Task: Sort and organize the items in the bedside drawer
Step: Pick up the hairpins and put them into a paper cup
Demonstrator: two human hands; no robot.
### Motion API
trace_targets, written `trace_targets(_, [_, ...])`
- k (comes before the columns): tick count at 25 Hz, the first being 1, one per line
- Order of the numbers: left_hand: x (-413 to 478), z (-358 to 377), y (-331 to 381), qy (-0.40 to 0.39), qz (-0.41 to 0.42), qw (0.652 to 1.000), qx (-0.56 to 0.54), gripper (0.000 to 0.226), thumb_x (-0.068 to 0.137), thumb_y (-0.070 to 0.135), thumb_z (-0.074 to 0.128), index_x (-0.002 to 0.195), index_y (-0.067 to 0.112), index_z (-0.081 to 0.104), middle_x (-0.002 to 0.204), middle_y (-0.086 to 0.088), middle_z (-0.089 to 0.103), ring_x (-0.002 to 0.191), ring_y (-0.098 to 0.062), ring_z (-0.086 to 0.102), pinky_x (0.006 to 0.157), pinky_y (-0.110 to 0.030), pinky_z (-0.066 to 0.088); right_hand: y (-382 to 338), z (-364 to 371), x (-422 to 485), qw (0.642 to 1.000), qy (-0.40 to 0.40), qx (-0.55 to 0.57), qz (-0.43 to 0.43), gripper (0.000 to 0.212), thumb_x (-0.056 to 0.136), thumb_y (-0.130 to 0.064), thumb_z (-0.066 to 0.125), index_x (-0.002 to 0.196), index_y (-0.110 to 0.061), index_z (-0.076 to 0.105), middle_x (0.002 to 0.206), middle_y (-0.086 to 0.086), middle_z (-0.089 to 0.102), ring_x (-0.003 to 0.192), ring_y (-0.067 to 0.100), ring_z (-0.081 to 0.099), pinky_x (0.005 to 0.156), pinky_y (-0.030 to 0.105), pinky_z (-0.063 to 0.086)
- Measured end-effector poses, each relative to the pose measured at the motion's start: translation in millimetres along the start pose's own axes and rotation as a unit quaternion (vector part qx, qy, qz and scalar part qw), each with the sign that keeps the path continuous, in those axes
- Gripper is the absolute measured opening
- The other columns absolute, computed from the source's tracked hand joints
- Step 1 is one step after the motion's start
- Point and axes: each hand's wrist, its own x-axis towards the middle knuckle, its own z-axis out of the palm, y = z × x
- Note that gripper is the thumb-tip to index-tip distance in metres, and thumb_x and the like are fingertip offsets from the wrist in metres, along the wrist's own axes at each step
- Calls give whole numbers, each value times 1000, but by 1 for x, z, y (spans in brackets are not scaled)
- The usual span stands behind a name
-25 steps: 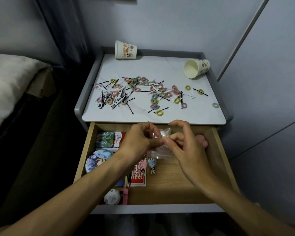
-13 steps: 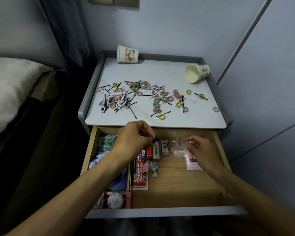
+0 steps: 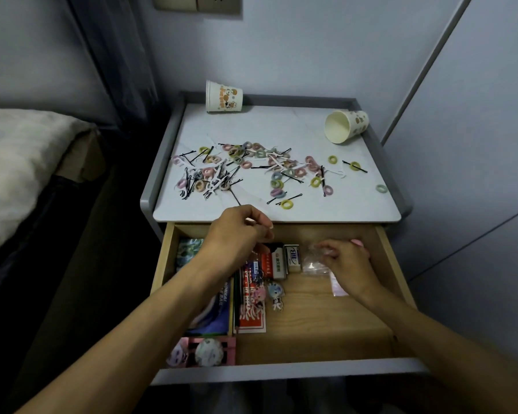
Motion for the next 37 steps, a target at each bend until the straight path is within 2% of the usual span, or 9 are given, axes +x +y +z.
trace_targets(6, [-5, 6, 18, 2, 31, 1000, -6, 12, 97, 6, 52, 97, 11, 63, 95, -6, 73, 75, -22, 71, 72, -37, 56, -24, -48, -15, 987, 62, -82, -122, 25, 86, 5, 63, 98, -14, 75, 97, -1, 70, 83, 3, 59, 80, 9, 47])
trace_targets(12, [3, -7, 51, 10, 46, 998, -34, 11, 98, 6, 52, 103, 7, 62, 98, -8, 74, 79, -23, 73, 74, -38, 59, -60, -97, 57, 977, 125, -80, -152, 28, 91, 1, 55, 111, -10, 72, 119, 6, 64, 107, 19, 59, 93, 26, 44])
trace_targets(16, [30, -12, 71, 24, 63, 997, -35, 12, 98, 6, 52, 102, 8, 63, 98, -8, 74, 80, -24, 73, 68, -31, 60, -56, -104, 147, 965, 77, -230, -97, 40, 97, -13, 51, 137, -8, 54, 154, 12, 31, 138, 34, 31, 110, 44, 36])
trace_targets(19, [47, -9, 64, 20, 52, 997, -46, 12, 98, 7, 52, 102, 10, 64, 96, -6, 74, 81, -25, 73, 72, -34, 60, -51, -103, 193, 951, 18, -307, -39, 45, 96, -11, 49, 141, -5, 43, 162, 9, 12, 145, 32, 14, 112, 44, 30])
trace_targets(25, [62, -19, 38, 29, 4, 994, -105, 12, 97, 7, 54, 103, 9, 64, 96, -6, 76, 82, -27, 74, 77, -37, 59, -47, -91, 212, 963, 41, -267, -3, 66, 86, 1, 55, 148, -2, 31, 159, 5, 23, 142, 29, 25, 108, 42, 35])
trace_targets(28, [61, -19, 34, 54, 11, 994, -93, 13, 94, 7, 58, 105, 12, 64, 101, -6, 74, 82, -24, 73, 74, -35, 59, -69, -99, 200, 967, 75, -237, -65, 65, 83, 5, 53, 145, -2, 35, 155, 7, 30, 140, 27, 29, 110, 41, 36])
trace_targets(32, [54, -13, 33, 104, 147, 981, 73, 58, 80, 15, 77, 130, 30, 50, 130, 6, 57, 112, -11, 57, 88, -30, 51, -116, -105, 152, 966, 112, -158, -174, 47, 90, 2, 49, 137, -4, 51, 149, 6, 43, 133, 26, 41, 110, 33, 34])
trace_targets(35, [41, 3, 40, 105, 258, 945, 168, 97, 70, 29, 86, 147, 29, 29, 145, 10, 42, 129, -5, 41, 96, -12, 33, -139, -105, 98, 980, 34, -61, -186, 36, 94, -8, 56, 130, -9, 62, 138, 1, 54, 121, 18, 53, 104, 31, 43])
trace_targets(37, [37, 11, 42, 91, 311, 925, 198, 107, 68, 31, 88, 151, 25, 21, 146, 6, 43, 128, -8, 44, 96, -12, 36, -150, -104, 70, 984, -54, 0, -171, 29, 96, -12, 58, 123, -13, 67, 127, -6, 62, 112, 9, 59, 94, 24, 48])
